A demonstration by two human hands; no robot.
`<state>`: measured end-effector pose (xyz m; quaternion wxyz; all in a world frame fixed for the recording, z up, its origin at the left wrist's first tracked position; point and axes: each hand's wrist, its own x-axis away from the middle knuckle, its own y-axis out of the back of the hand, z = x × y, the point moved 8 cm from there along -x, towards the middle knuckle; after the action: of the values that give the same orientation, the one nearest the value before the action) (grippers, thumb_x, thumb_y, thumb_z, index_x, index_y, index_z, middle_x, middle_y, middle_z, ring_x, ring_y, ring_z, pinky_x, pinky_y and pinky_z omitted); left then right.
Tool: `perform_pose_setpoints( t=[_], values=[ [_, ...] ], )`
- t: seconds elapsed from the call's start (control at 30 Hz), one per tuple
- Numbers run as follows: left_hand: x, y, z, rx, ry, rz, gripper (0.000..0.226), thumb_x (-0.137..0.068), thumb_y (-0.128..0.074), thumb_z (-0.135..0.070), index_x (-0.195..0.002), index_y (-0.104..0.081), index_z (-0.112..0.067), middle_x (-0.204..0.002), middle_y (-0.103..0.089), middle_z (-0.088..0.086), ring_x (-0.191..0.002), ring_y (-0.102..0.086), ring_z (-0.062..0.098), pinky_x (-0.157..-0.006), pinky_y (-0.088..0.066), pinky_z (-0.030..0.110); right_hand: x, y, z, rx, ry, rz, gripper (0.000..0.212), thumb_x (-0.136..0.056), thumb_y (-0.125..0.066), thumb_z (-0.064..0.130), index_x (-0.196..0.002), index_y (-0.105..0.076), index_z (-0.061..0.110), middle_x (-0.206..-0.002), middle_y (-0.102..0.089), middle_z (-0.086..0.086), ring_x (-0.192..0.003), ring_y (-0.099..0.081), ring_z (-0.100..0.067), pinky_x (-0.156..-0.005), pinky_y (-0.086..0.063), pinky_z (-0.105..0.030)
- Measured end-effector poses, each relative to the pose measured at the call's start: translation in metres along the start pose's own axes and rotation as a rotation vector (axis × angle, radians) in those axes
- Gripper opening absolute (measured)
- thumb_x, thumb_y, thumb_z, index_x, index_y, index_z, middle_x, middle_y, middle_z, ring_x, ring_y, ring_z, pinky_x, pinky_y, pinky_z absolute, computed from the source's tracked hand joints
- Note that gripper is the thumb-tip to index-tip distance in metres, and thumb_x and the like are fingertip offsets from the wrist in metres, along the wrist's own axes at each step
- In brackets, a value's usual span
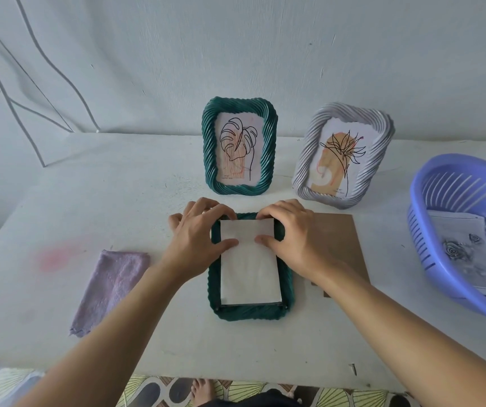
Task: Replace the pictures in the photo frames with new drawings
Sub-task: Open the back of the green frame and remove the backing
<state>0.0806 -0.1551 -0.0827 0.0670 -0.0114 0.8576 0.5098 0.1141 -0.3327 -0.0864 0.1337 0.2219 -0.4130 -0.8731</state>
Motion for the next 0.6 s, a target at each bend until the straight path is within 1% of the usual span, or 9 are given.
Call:
perform_pose_setpoints(
  t=[0.07, 0.1, 0.2, 0.27, 0.33, 0.4, 0.47, 0.53, 0.6],
  values=[
    [0.001, 0.003, 0.000, 0.009, 0.003, -0.011, 0.035, -0.080, -0.080, -0.040, -0.110, -0.061, -0.039, -0.114, -0.054, -0.015, -0.110, -0.045, 0.012, -0.086, -0.030, 0.041, 0.001, 0.000, -0.003, -0.069, -0.020, -0.017, 0.029, -0.078, -0.080, 0.030, -0.103, -0.065, 0.030, -0.101, -0.062, 0.020, -0.102, -0.057, -0.010, -0.087, -0.050, -0.046],
    [0.002, 0.005, 0.000, 0.012, 0.001, -0.018, 0.032, -0.082, -0.078, -0.038, -0.110, -0.061, -0.039, -0.111, -0.056, -0.016, -0.108, -0.046, 0.012, -0.085, -0.031, 0.042, 0.002, -0.001, -0.006, -0.110, -0.038, -0.020, 0.026, -0.081, -0.077, 0.032, -0.103, -0.064, 0.034, -0.102, -0.062, 0.020, -0.101, -0.058, -0.009, -0.086, -0.051, -0.044],
    [0.005, 0.011, -0.002, 0.055, 0.015, -0.033, 0.021, -0.089, -0.071, -0.036, -0.107, -0.060, -0.041, -0.102, -0.060, -0.022, -0.102, -0.051, 0.008, -0.085, -0.031, 0.041, 0.002, -0.005, -0.013, -0.227, -0.119, -0.018, 0.021, -0.085, -0.062, 0.048, -0.105, -0.060, 0.041, -0.102, -0.065, 0.017, -0.096, -0.061, -0.009, -0.085, -0.052, -0.043],
    [0.006, 0.015, -0.001, 0.117, 0.059, -0.031, 0.017, -0.091, -0.068, -0.036, -0.106, -0.060, -0.042, -0.095, -0.063, -0.023, -0.096, -0.056, 0.000, -0.087, -0.031, 0.039, 0.003, -0.004, -0.013, -0.281, -0.149, -0.032, 0.019, -0.086, -0.060, 0.049, -0.103, -0.060, 0.041, -0.100, -0.066, 0.016, -0.092, -0.063, -0.011, -0.084, -0.053, -0.043],
    [0.007, 0.015, 0.003, 0.193, 0.120, -0.006, 0.013, -0.092, -0.066, -0.038, -0.104, -0.062, -0.042, -0.088, -0.066, -0.022, -0.091, -0.059, -0.007, -0.093, -0.037, 0.040, 0.004, -0.001, -0.011, -0.357, -0.175, -0.048, 0.013, -0.087, -0.065, 0.038, -0.099, -0.063, 0.038, -0.095, -0.067, 0.012, -0.086, -0.063, -0.015, -0.082, -0.054, -0.044],
    [0.009, 0.013, 0.006, 0.250, 0.166, 0.029, 0.013, -0.092, -0.066, -0.039, -0.104, -0.062, -0.042, -0.084, -0.068, -0.021, -0.086, -0.062, -0.007, -0.098, -0.044, 0.046, 0.005, 0.003, -0.009, -0.439, -0.195, -0.073, 0.015, -0.088, -0.070, 0.021, -0.095, -0.066, 0.033, -0.091, -0.068, 0.005, -0.081, -0.062, -0.018, -0.080, -0.055, -0.043],
    [0.013, 0.013, 0.006, 0.289, 0.191, 0.045, 0.014, -0.093, -0.065, -0.038, -0.106, -0.061, -0.043, -0.085, -0.070, -0.020, -0.085, -0.064, -0.004, -0.097, -0.048, 0.049, 0.006, 0.007, -0.006, -0.506, -0.214, -0.091, 0.017, -0.088, -0.070, 0.009, -0.095, -0.068, 0.025, -0.090, -0.068, 0.003, -0.078, -0.061, -0.016, -0.077, -0.054, -0.035],
    [0.016, 0.013, 0.004, 0.326, 0.210, 0.058, 0.018, -0.094, -0.064, -0.035, -0.110, -0.059, -0.042, -0.088, -0.071, -0.016, -0.086, -0.065, -0.002, -0.095, -0.050, 0.046, 0.007, 0.010, -0.005, -0.578, -0.246, -0.106, 0.014, -0.087, -0.070, 0.003, -0.095, -0.068, 0.014, -0.086, -0.066, 0.004, -0.074, -0.059, -0.010, -0.072, -0.050, -0.023],
    [0.020, 0.013, 0.003, 0.365, 0.224, 0.069, 0.022, -0.095, -0.065, -0.032, -0.114, -0.058, -0.040, -0.087, -0.073, -0.014, -0.085, -0.065, -0.002, -0.091, -0.051, 0.039, 0.008, 0.013, -0.005, -0.616, -0.289, -0.130, 0.012, -0.086, -0.071, 0.003, -0.094, -0.069, 0.011, -0.079, -0.065, 0.002, -0.071, -0.059, -0.007, -0.069, -0.049, -0.020]
  ],
)
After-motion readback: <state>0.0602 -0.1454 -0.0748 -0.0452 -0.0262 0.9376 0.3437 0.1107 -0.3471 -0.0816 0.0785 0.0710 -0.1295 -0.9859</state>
